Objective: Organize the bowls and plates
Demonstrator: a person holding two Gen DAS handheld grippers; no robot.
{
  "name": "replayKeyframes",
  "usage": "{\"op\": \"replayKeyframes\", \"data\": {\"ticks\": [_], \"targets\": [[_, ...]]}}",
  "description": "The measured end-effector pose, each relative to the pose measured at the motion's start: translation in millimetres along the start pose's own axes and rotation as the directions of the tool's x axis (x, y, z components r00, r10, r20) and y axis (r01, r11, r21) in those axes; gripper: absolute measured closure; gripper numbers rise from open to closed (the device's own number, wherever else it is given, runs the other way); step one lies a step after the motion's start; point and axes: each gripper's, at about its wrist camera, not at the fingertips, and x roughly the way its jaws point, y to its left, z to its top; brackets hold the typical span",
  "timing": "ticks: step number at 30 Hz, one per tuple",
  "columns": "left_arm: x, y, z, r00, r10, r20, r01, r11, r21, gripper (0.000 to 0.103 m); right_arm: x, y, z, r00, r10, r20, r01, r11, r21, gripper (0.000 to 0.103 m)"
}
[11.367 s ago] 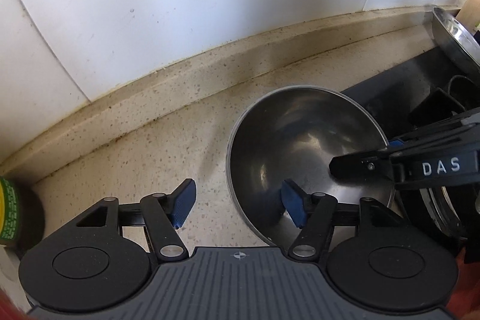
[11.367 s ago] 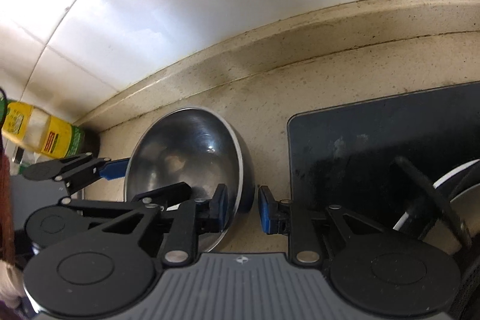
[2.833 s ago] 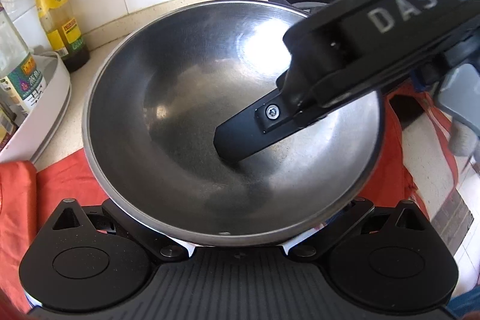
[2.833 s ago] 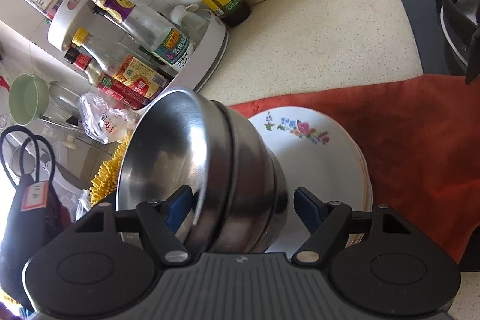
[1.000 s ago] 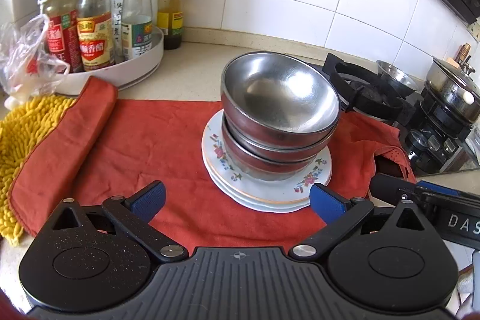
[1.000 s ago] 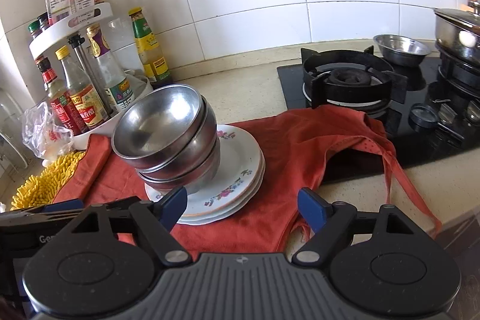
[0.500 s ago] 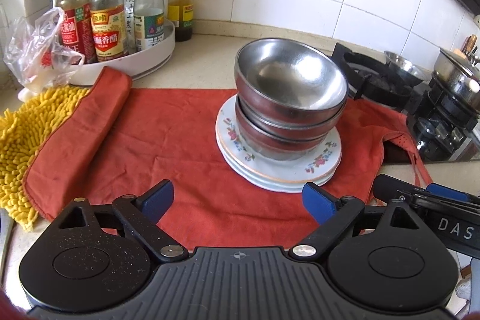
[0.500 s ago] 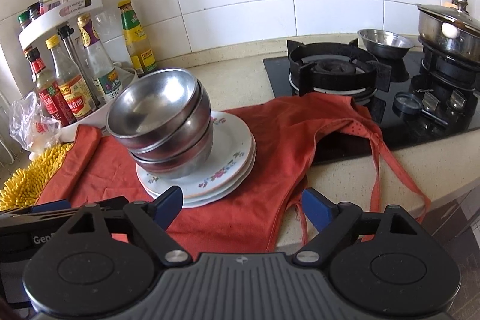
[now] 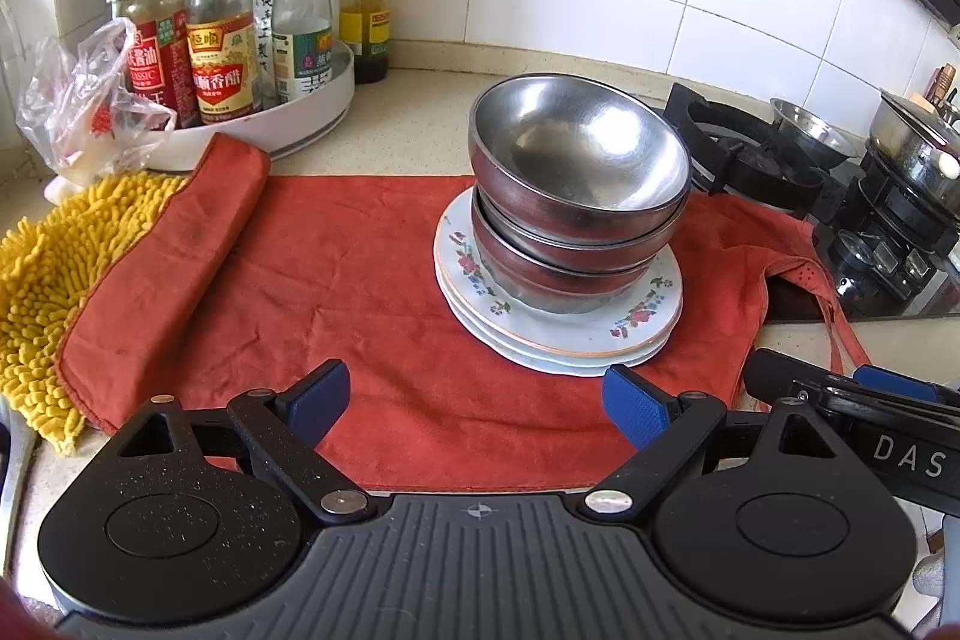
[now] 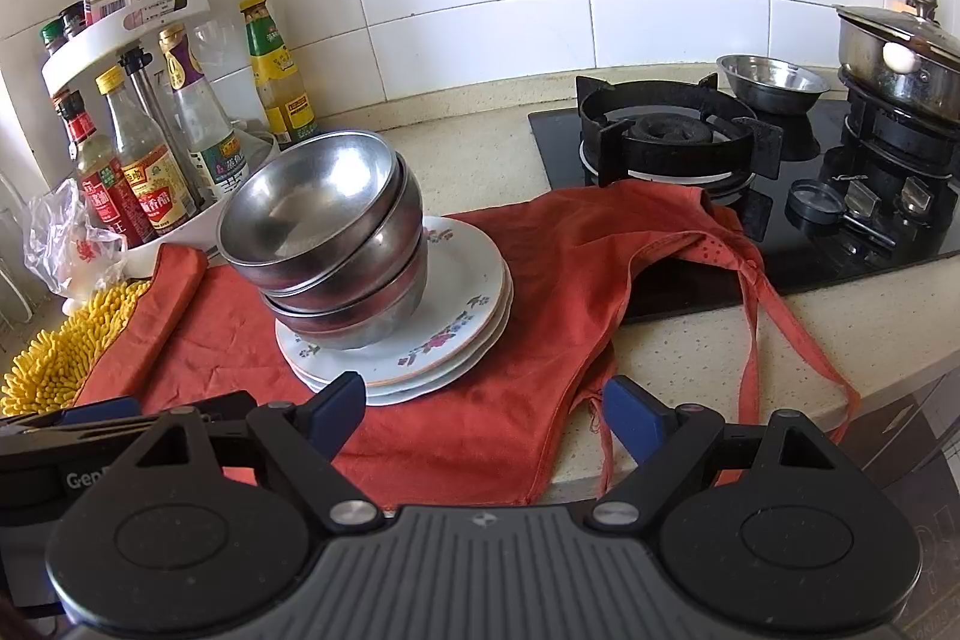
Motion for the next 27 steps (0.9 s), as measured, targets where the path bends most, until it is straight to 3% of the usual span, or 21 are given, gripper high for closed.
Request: {"op": "replayKeyframes", "data": {"ticks": [27], "targets": [[0.6, -0.1, 2.2, 1.0, -0.008, -0.001, 0.009, 1.0, 0.021, 0.008, -1.2, -2.3, 0.3, 1.0, -0.01, 0.002, 0.01, 1.0, 0.013, 0.018]]}}
